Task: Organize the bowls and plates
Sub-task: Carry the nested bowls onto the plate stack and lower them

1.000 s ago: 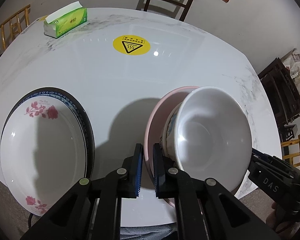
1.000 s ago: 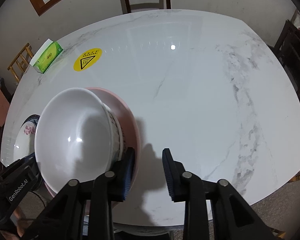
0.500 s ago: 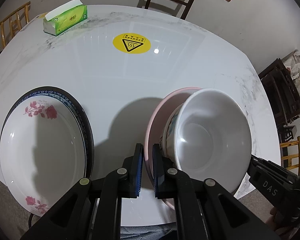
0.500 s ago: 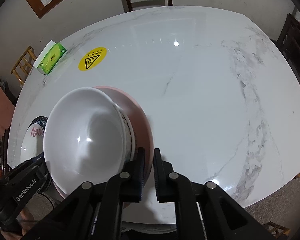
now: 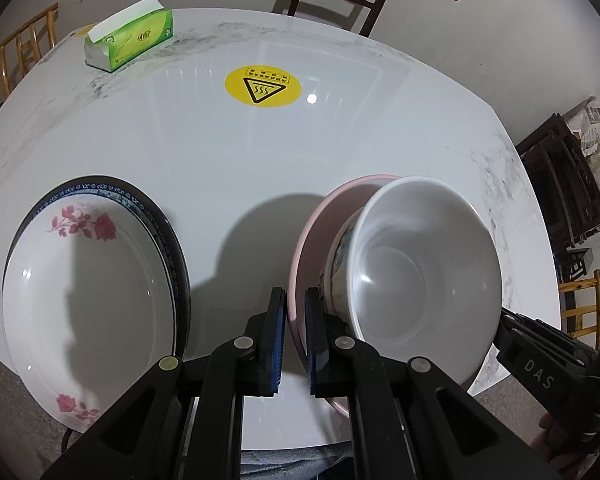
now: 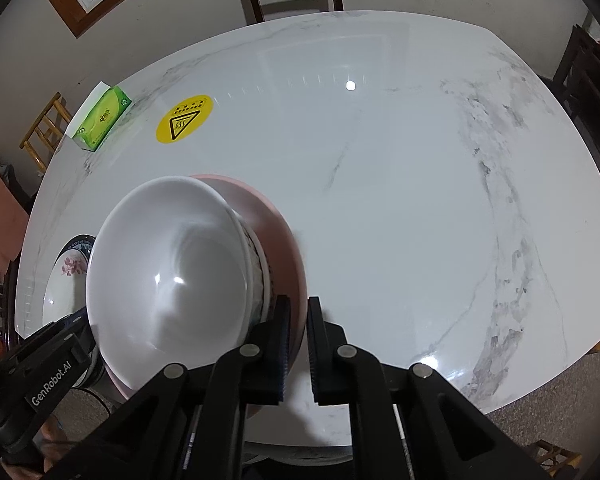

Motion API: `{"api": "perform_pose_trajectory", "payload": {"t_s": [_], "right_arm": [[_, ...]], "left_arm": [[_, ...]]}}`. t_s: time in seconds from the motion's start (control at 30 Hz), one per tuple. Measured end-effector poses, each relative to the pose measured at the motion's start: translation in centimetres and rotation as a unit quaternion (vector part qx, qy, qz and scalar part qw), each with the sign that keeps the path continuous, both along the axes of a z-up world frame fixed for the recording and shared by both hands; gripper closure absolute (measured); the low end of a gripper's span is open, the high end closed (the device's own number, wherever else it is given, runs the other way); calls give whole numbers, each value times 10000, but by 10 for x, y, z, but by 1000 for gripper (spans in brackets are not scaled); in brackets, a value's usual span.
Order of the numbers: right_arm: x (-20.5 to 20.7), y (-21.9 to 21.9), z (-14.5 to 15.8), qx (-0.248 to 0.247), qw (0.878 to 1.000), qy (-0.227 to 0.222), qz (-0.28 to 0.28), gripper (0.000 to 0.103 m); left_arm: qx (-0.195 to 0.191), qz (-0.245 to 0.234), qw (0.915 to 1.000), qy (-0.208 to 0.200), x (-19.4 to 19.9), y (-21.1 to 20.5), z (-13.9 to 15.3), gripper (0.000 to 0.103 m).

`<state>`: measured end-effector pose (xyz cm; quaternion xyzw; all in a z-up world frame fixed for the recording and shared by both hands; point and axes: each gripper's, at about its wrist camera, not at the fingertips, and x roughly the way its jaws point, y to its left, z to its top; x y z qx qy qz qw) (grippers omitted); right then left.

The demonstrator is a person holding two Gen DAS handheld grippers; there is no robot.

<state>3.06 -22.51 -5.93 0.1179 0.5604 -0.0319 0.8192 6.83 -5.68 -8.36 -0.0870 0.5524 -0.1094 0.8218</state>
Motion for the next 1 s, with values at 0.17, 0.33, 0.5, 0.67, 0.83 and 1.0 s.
{"api": "perform_pose_trajectory", "payload": {"t_s": [0.17,0.33,0.5,0.67,0.83,1.0], "right_arm": [[2,4,6,-28,10000,-29,19,95],[4,9,12,-43,9999,-48,97,95],[8,18,19,-25,9998,-65,194,95],[11,32,28,-80,9993,-137,332,95],[17,46,36,-106,9988,-178,454,95],[22,63,42,-112,9980,-209,587,95]], "left_arm": [[-12,27,10000,-43,-1,2,5,98],[8,59,10000,-69,-1,7,12,98],[46,96,9999,-123,-2,15,20,98],[64,178,9996,-186,-2,27,29,98],[72,259,9993,-247,-2,41,36,98],[102,376,9988,-293,-3,58,43,98]]}}
